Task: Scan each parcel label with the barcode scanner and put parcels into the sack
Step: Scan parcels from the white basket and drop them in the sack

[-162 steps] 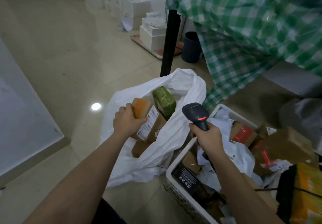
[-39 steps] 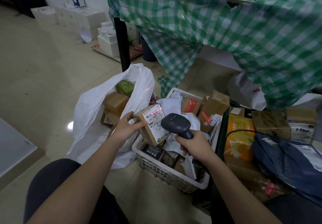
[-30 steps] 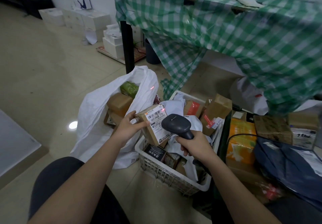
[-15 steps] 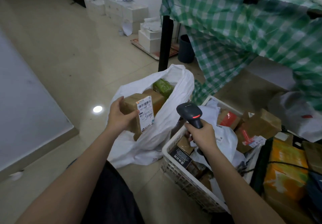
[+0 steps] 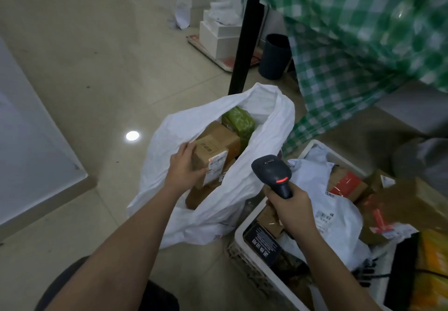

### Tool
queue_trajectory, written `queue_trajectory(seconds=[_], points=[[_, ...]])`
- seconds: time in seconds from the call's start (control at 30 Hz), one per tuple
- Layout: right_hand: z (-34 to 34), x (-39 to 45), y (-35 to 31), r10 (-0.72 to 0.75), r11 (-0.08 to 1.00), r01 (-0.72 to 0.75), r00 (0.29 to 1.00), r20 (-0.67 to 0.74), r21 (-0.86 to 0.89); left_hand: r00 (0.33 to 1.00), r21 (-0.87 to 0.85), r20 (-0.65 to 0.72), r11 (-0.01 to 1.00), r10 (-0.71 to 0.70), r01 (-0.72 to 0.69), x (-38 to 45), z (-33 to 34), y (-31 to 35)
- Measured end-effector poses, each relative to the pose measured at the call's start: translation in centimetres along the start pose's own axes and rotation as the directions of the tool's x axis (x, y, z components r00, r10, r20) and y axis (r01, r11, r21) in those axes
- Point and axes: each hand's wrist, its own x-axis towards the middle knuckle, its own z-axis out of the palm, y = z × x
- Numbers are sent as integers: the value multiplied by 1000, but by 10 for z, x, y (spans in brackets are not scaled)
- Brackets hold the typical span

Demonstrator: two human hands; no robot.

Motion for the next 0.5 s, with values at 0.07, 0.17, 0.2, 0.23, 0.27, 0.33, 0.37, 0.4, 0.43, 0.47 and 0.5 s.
queue_trajectory(seconds=[0.07, 0.17, 0.2, 0.23, 0.27, 0.33, 0.37, 0.4, 0.43, 0.47, 0.5], points=[[7, 6, 0, -19, 1000, 19, 1000, 11, -25, 1000, 29, -21, 1000, -6, 6, 6, -2, -10], [19, 14, -5, -58, 996, 59, 998, 15, -65, 997, 129, -72, 991, 33, -23, 16, -8, -29], [24, 17, -7, -68, 995, 70, 997, 20, -71, 996, 187, -67, 982, 51, -37, 20, -11, -33], [28, 18, -8, -78, 994, 80, 997, 28, -71, 997, 230, -47, 972, 62, -49, 23, -13, -39], [32, 19, -9, -88, 994, 90, 996, 33, -69, 999, 259, -13, 965, 38, -33, 26, -14, -42], [38, 21, -8, -89, 994, 91, 995, 34, -68, 995, 212, 51, 974, -90, 77, 26, -14, -44], [40, 21, -8, -87, 994, 89, 996, 35, -66, 989, 144, 64, 982, -133, 123, 25, -14, -44], [41, 20, -8, -85, 994, 87, 996, 39, -63, 988, 84, 60, 987, -140, 135, 24, -13, -42], [40, 18, -7, -81, 995, 84, 996, 42, -62, 991, 24, 45, 992, -128, 127, 24, -13, -40], [38, 16, -7, -74, 995, 76, 996, 45, -59, 993, -29, 28, 993, -114, 115, 22, -13, -35], [35, 14, -6, -59, 997, 61, 997, 46, -50, 995, -88, 10, 991, -99, 99, 20, -12, -29]])
